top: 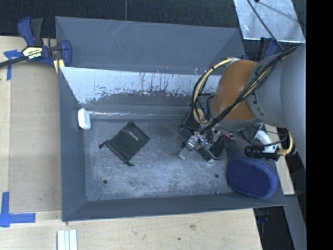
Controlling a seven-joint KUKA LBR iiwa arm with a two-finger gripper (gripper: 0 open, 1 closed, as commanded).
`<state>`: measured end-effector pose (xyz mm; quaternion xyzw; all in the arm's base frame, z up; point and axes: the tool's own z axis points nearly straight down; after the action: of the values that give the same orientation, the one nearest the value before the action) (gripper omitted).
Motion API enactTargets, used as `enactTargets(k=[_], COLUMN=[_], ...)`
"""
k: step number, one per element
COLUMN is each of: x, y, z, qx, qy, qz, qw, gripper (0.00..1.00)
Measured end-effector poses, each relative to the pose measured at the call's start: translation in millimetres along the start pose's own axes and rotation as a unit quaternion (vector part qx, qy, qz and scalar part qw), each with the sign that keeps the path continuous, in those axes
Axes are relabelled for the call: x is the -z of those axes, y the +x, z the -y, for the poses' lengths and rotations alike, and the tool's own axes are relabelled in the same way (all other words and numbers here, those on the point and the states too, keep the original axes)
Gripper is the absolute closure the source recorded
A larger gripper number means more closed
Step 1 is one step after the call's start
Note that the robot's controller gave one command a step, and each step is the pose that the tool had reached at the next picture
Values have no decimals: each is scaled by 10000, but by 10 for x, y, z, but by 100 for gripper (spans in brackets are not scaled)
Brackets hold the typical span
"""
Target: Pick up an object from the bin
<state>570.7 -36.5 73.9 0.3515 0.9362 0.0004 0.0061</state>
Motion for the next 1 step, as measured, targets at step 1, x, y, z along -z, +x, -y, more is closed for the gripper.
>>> enactTargets(k=[1], x=[-11], y=[6], z=[-2], qx=[12], qy=[2], qz=[-7], qw=[10000], gripper=[100])
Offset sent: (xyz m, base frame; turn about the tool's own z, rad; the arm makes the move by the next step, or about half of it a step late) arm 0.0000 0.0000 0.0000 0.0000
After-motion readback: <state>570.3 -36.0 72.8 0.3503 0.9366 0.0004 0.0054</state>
